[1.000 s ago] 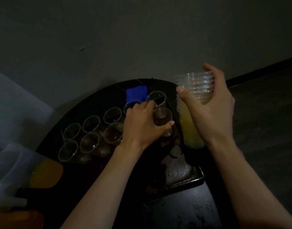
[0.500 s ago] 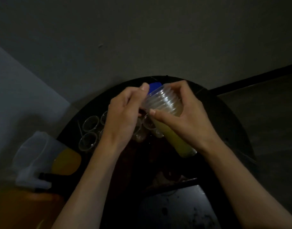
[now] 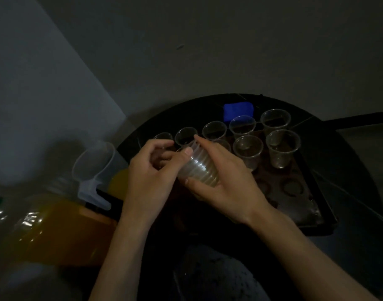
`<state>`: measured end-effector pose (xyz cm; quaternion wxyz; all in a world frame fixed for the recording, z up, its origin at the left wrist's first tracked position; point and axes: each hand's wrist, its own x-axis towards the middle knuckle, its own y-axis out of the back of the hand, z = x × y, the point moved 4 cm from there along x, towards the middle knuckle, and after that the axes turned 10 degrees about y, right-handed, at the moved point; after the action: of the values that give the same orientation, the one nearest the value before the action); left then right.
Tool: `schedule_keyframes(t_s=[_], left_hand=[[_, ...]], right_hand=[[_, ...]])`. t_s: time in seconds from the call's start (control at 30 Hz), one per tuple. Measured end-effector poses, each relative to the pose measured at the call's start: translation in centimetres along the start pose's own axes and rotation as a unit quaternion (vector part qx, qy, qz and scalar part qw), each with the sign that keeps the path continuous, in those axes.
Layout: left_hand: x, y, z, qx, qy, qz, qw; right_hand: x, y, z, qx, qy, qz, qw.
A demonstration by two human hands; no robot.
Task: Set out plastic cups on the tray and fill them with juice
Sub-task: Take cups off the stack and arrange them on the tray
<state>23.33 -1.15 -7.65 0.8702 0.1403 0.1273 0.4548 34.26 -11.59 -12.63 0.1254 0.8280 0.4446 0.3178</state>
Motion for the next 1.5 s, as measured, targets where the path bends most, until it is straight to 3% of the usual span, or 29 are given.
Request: schedule_keyframes(t_s=[0.2, 0.5, 0.73, 0.9, 1.1, 1.5], left_hand=[[-0.5, 3.0, -1.3, -0.026, 0.005, 0.046, 0.999], [-0.8, 2.8, -2.5, -0.032, 0.023, -0.012, 0.999], [-0.5, 2.7, -3.2, -0.006, 0.027, 0.026, 0.999], [-0.1, 4.2, -3.0, -0.052, 0.039, 0.068, 0.996], [-0.4, 3.0, -3.5, -0.046, 0.055, 0.003, 0.997], [-0.4, 2.2, -3.7, -0.013, 0.027, 0.027, 0.999]], right_hand=[[-1.1, -1.7, -0.3, -0.024, 0.051, -0.052, 0.997], [-0.8, -3.0, -0.7, 0.02, 0.034, -0.014, 0.999], [-1.1, -3.4, -0.6, -0.024, 0.023, 0.0, 0.999], [-1.1, -3.3, -0.8, -0.052, 0.022, 0.004, 0.998], [-1.0, -3.5, -1.1, -0.036, 0.031, -0.008, 0.999], [-1.2, -3.3, -1.0, -0.042, 0.015, 0.031, 0.999]])
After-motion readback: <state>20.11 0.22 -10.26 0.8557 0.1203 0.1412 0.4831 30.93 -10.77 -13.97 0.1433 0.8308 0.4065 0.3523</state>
